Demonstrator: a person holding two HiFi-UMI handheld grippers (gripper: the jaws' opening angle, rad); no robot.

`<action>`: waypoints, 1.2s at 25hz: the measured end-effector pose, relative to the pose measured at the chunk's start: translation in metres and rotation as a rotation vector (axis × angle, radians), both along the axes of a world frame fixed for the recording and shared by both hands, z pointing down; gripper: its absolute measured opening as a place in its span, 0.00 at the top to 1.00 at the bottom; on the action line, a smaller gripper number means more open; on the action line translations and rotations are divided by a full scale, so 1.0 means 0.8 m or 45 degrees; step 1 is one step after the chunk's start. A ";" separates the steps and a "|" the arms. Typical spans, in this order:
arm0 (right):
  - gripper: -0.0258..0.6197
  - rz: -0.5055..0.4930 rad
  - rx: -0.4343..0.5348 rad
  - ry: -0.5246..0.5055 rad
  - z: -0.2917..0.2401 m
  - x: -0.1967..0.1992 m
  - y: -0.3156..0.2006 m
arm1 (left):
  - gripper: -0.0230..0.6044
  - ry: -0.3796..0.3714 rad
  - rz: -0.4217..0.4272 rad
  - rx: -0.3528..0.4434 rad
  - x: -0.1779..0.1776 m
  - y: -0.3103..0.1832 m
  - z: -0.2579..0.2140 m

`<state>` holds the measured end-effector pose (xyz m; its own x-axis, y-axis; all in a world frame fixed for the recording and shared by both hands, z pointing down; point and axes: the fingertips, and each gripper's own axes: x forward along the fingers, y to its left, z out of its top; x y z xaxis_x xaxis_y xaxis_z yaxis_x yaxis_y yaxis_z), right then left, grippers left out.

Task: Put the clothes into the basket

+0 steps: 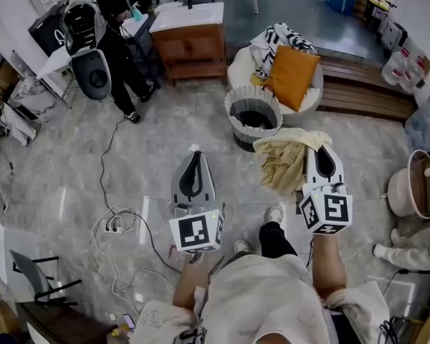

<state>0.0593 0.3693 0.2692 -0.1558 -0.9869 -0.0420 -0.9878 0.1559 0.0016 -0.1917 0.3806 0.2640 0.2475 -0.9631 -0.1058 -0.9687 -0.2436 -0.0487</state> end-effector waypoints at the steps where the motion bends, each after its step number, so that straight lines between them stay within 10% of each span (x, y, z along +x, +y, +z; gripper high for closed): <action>1: 0.94 -0.006 -0.006 -0.009 0.002 -0.001 0.000 | 0.96 0.003 -0.001 -0.004 0.000 0.000 0.002; 30: 0.94 -0.083 -0.052 -0.076 0.034 0.086 -0.197 | 0.96 -0.025 -0.009 -0.062 0.114 -0.190 0.013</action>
